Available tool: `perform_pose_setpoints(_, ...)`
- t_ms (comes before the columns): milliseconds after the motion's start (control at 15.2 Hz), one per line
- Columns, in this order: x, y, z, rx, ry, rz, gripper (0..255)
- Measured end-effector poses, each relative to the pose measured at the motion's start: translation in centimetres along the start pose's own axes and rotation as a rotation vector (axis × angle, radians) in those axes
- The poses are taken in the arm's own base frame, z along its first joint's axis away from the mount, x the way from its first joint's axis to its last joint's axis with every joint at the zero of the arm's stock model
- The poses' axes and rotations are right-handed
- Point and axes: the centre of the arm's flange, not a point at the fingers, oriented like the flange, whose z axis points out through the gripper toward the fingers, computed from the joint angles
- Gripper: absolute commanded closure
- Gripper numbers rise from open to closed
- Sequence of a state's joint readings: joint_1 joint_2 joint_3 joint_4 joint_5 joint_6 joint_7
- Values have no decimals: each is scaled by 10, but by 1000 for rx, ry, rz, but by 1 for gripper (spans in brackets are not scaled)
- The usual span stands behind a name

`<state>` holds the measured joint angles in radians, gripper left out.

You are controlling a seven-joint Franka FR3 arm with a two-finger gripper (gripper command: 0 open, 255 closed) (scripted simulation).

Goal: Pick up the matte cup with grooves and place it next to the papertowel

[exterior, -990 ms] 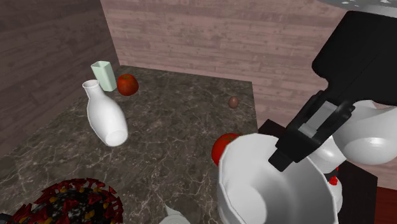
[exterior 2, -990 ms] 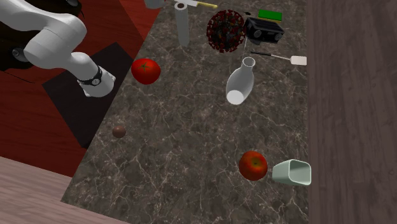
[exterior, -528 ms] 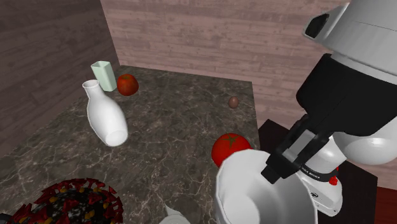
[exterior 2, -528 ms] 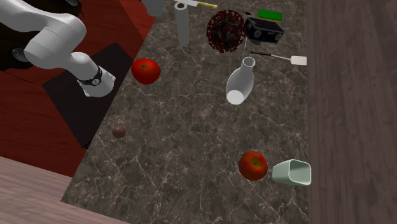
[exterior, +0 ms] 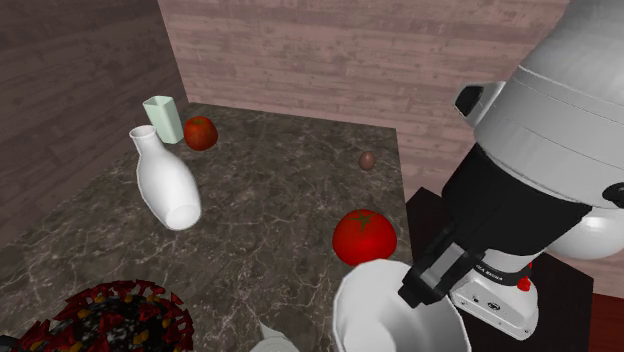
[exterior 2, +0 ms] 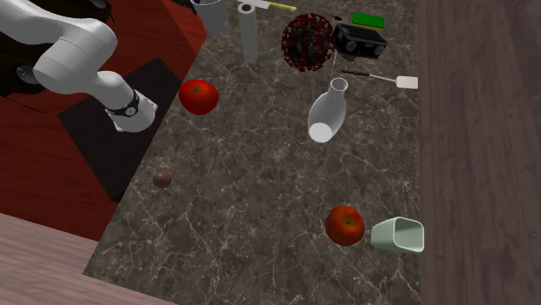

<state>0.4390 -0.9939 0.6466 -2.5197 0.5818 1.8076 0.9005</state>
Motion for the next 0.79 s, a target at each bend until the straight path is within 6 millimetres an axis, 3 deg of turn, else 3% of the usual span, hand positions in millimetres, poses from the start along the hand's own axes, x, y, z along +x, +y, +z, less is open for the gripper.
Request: perform_pose_setpoints(792, -4, 11, 62, 0, 0, 0, 255)
